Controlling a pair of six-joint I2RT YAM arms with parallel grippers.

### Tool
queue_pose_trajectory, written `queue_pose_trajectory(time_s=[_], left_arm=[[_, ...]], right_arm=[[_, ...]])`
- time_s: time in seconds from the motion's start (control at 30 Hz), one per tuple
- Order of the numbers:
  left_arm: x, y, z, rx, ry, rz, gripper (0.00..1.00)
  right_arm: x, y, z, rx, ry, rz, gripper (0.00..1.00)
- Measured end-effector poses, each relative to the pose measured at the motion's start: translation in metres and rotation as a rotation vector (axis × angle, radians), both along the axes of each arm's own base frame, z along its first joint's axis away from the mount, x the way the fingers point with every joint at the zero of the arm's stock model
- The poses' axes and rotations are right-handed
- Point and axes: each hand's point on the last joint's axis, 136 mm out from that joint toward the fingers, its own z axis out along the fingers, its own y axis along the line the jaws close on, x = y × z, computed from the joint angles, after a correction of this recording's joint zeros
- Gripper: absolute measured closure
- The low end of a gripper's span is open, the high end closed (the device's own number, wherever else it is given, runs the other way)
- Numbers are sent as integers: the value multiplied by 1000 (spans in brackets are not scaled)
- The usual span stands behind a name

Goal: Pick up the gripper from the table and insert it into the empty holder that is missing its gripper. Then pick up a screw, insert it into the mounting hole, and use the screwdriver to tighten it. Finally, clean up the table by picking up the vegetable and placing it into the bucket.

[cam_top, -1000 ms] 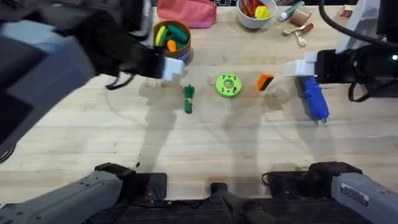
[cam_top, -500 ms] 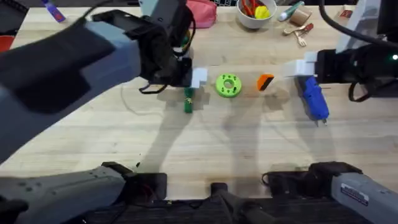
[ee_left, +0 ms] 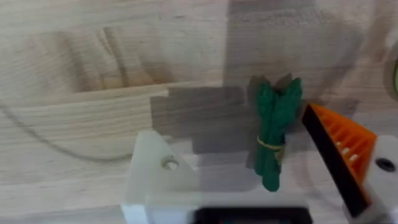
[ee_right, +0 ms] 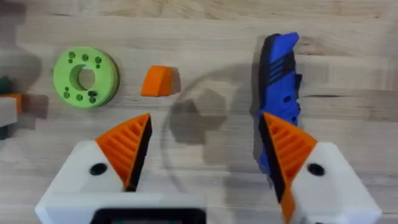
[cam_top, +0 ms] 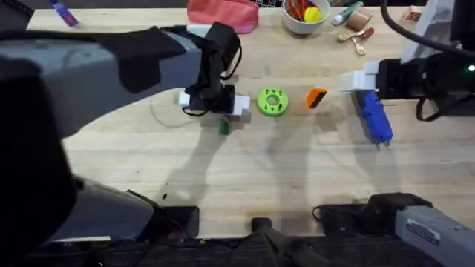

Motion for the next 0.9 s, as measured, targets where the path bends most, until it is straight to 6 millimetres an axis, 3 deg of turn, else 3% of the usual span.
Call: queue_pose_trajectory(time_s=[0.13,0.27,0.3,0.43,0.47,0.9], left_arm=[[0,-5,-4,-22,20,-2,96],[-1,-7,-3,-30,22,-3,276],[-1,-7,-3,-32,22,-2,359],[0,-10,-2,-47,24,-4,906],[0,-11,-2,-48,23,-7,972],[0,-12,-2,-51,23,-6,987]], right_arm=[[0,0,0,0,0,0,8],[0,0,0,0,0,0,7],[0,0,0,0,0,0,7],[0,0,0,0,0,0,7],[0,0,0,0,0,0,7],[0,0,0,0,0,0,8]])
